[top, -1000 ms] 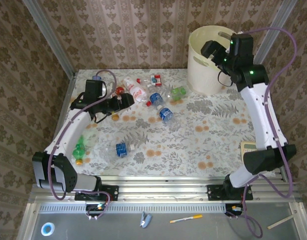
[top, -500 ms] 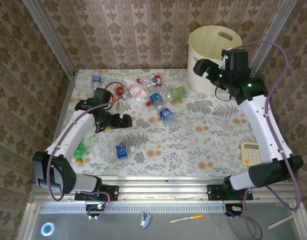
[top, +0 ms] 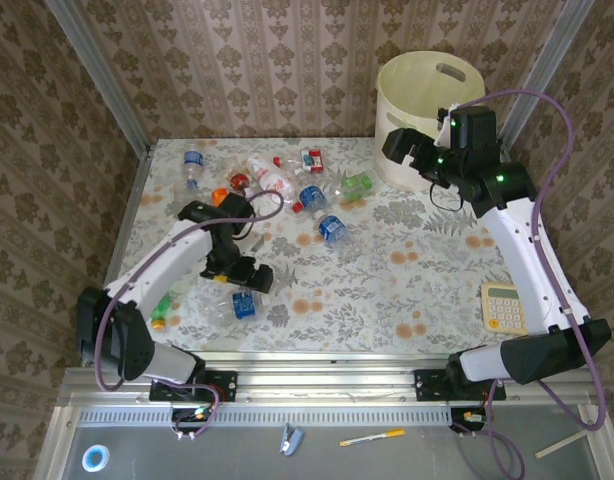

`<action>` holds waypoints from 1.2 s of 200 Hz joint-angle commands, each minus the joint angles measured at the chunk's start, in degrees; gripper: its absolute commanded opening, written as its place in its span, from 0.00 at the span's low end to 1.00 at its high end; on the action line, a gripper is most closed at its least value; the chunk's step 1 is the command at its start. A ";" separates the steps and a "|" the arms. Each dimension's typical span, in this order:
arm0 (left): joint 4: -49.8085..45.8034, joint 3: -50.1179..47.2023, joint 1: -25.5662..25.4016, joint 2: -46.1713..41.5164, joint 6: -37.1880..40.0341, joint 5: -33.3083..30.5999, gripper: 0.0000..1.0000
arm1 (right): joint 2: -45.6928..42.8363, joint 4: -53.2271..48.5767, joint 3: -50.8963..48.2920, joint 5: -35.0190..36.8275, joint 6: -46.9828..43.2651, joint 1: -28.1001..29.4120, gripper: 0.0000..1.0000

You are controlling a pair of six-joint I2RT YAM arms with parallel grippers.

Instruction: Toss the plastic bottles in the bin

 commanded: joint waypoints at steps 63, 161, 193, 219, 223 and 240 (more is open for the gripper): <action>-3.53 -0.04 -2.08 10.02 -1.81 -8.97 1.00 | -2.73 0.19 -2.50 -2.92 -2.08 0.40 1.00; -0.15 1.29 -2.08 19.98 -0.44 -11.72 0.97 | -3.53 1.50 -3.51 -4.44 -1.50 0.40 1.00; 1.25 0.58 -0.95 22.11 0.47 -9.26 0.84 | -3.73 1.40 -3.73 -4.35 -1.62 0.39 1.00; 1.91 -0.01 0.32 22.44 1.07 -8.32 0.70 | -3.96 1.62 -4.04 -4.04 -1.63 0.39 1.00; 1.87 -0.04 0.47 22.46 1.04 -8.03 0.69 | -3.96 1.64 -4.12 -4.00 -1.63 0.40 1.00; 2.14 -0.28 0.99 23.17 1.49 -6.45 0.69 | -3.71 1.87 -4.04 -4.13 -1.59 0.37 1.00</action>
